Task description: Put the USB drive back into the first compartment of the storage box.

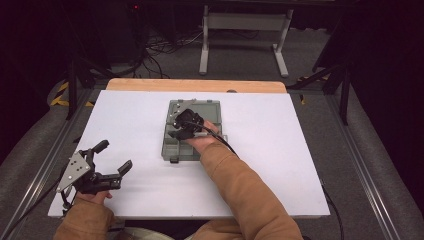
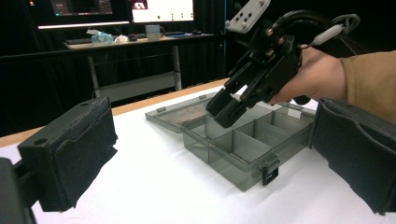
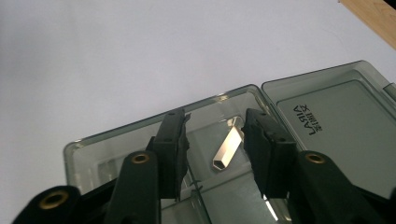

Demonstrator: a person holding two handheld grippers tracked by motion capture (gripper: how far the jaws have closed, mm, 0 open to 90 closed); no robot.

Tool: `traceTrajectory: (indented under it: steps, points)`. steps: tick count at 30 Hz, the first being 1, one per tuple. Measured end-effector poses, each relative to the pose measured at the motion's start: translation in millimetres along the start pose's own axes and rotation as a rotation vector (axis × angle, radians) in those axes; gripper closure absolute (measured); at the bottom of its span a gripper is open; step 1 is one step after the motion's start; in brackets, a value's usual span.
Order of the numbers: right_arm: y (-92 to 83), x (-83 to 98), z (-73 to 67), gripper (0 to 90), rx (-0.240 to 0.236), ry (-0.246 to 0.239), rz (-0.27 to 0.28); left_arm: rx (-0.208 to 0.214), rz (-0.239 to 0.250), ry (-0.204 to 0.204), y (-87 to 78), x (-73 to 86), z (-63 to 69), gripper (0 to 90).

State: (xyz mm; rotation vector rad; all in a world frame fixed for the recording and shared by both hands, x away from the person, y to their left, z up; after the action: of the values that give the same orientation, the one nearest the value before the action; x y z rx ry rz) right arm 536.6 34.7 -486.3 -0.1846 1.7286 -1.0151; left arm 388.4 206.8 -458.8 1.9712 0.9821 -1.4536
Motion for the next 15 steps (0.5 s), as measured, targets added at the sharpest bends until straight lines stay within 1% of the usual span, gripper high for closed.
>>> traceTrajectory:
  steps: [2, 3, 6, 8, 11, 13, 15]
  points:
    - [-4.5, -1.4, -1.5, 55.0, -0.003, 0.010, 0.008, -0.001, 0.001, 0.000, -0.1, -0.3, 0.0, 1.1]
    - [-4.5, -1.4, -1.5, 55.0, -0.003, 0.010, 0.008, 0.000, 0.000, 0.002, 0.0, -0.3, 0.1, 1.1]
    - [-17.2, -5.0, -5.3, 46.7, -0.011, 0.006, 0.029, 0.001, 0.000, 0.003, 0.2, -0.4, 0.3, 1.1]
    - [-23.4, -6.5, -7.5, 43.7, -0.016, 0.010, 0.038, 0.003, 0.000, 0.005, 0.3, -0.4, 0.3, 1.1]
    - [-34.7, -9.3, -9.5, 38.0, -0.017, -0.001, 0.058, 0.000, -0.002, 0.004, -0.1, 0.0, 0.1, 1.1]
    - [-37.4, -9.5, -10.3, 37.0, -0.018, 0.000, 0.061, -0.001, -0.002, 0.003, -0.3, -0.1, 0.0, 1.1]
    - [-48.4, -10.3, -12.9, 35.8, -0.023, -0.002, 0.080, -0.003, -0.001, 0.001, -0.3, -0.2, 0.0, 1.1]
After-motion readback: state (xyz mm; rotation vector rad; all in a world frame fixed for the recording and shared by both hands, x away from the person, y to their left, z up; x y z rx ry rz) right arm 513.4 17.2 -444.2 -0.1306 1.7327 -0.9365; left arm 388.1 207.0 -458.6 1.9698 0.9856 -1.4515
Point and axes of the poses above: each handheld gripper's, and its own axes: y roughly forward along the jaws, x roughly out of its underside, z roughly to its right, the point moved 9 cm from there along y, roughly forward along the jaws, and after that the axes turned 15 degrees about y, right-handed, at the moved point
